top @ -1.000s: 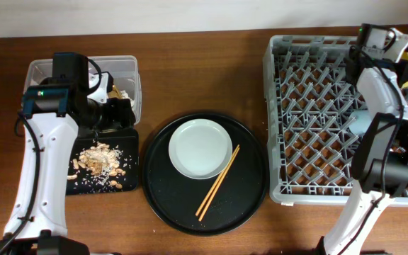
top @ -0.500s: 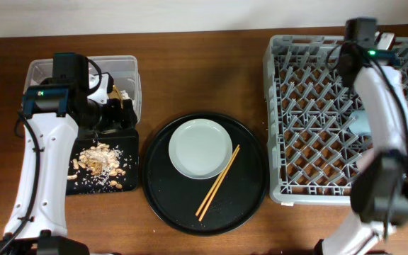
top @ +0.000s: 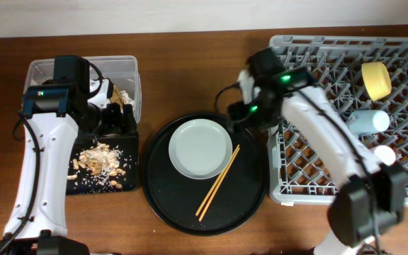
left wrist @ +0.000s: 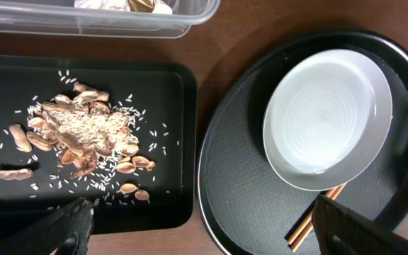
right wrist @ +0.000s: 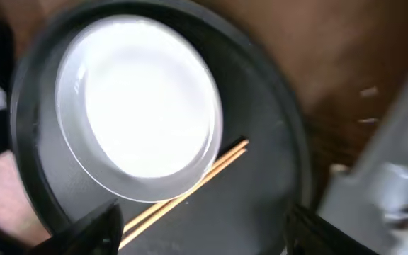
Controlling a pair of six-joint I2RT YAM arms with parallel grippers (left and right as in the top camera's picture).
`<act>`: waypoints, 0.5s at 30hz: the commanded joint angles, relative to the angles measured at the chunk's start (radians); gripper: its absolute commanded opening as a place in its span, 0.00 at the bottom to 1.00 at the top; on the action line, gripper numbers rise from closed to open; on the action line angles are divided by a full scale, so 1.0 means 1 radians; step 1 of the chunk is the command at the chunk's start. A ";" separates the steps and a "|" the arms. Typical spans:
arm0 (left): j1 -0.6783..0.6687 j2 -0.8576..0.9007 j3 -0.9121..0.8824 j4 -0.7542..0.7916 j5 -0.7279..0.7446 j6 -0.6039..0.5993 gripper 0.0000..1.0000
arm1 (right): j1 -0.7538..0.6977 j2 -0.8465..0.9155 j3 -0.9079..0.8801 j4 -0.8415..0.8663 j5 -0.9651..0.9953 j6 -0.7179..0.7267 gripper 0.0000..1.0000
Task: Sort waste into correct bins and load items into the dishwasher rack
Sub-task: 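Move the right gripper to the white plate and grasp its rim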
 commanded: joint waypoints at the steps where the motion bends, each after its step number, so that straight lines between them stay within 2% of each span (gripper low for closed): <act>1: 0.003 -0.002 0.002 -0.003 -0.007 -0.002 0.98 | 0.042 0.121 -0.043 0.032 -0.015 0.063 0.71; 6: 0.003 -0.002 0.002 -0.002 -0.007 -0.002 0.98 | 0.085 0.278 -0.042 0.073 -0.018 0.063 0.64; 7: 0.003 -0.002 0.002 -0.002 -0.007 -0.002 0.98 | 0.093 0.296 -0.042 0.081 -0.018 0.063 0.61; 8: 0.003 -0.002 0.002 -0.001 -0.007 -0.002 0.99 | 0.099 0.306 -0.042 0.089 -0.016 0.063 0.56; 10: 0.003 -0.002 0.002 -0.002 -0.007 -0.002 0.99 | 0.103 0.313 -0.043 0.108 -0.014 0.063 0.33; 11: 0.003 -0.002 0.002 -0.002 -0.007 -0.002 0.99 | 0.103 0.313 -0.043 0.111 -0.014 0.063 0.27; 13: 0.003 -0.002 0.002 -0.001 -0.007 -0.002 0.99 | 0.102 0.313 -0.043 0.109 -0.014 0.063 0.08; 15: 0.003 -0.002 0.002 -0.002 -0.007 -0.002 0.99 | 0.094 0.312 -0.041 0.104 -0.014 0.063 0.04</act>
